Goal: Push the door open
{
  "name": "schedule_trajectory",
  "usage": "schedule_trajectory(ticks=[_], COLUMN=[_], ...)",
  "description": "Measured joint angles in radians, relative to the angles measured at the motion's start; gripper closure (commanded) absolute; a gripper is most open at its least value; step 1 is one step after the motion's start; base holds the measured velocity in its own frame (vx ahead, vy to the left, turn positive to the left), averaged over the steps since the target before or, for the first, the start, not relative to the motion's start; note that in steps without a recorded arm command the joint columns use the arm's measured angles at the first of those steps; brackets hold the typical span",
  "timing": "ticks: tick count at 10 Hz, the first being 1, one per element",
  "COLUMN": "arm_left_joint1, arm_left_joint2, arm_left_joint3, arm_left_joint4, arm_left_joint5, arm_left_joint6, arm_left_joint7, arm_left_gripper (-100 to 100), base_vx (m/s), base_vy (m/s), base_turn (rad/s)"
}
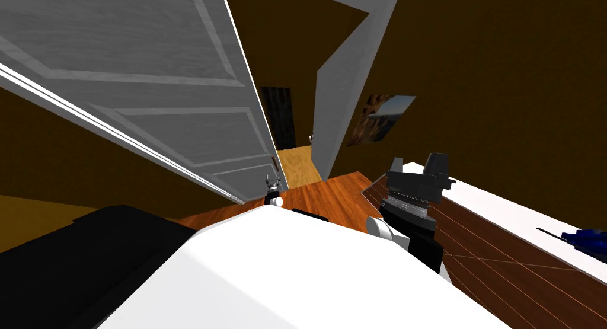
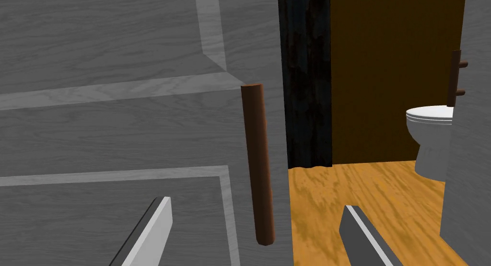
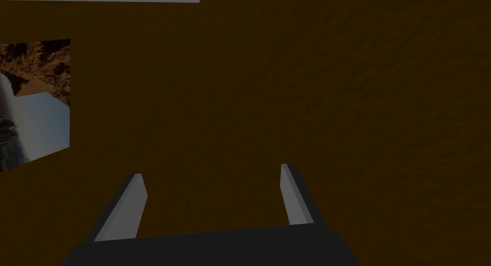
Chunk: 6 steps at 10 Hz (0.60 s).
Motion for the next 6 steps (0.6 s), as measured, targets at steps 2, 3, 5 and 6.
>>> schedule_trajectory(ticks=[2, 3, 5, 6], arm_left_joint1=[-0.008, -0.011, -0.026, -0.027], arm_left_joint2=[0.006, 0.007, 0.010, 0.010], arm_left_joint3=[-0.003, -0.006, -0.008, -0.010], arm_left_joint4=[0.035, 0.056, 0.098, 0.111], arm_left_joint5=[0.016, 0.028, 0.056, 0.068], arm_left_joint6=[-0.012, -0.020, -0.030, -0.034], arm_left_joint7=[0.026, 0.041, 0.068, 0.079], arm_left_gripper=[-100, -100, -100, -100], base_vx=[0.018, 0.018, 0.016, 0.007], base_vy=[0.055, 0.074, 0.084, 0.076], base_turn=[-0.136, -0.192, -0.160, -0.142])
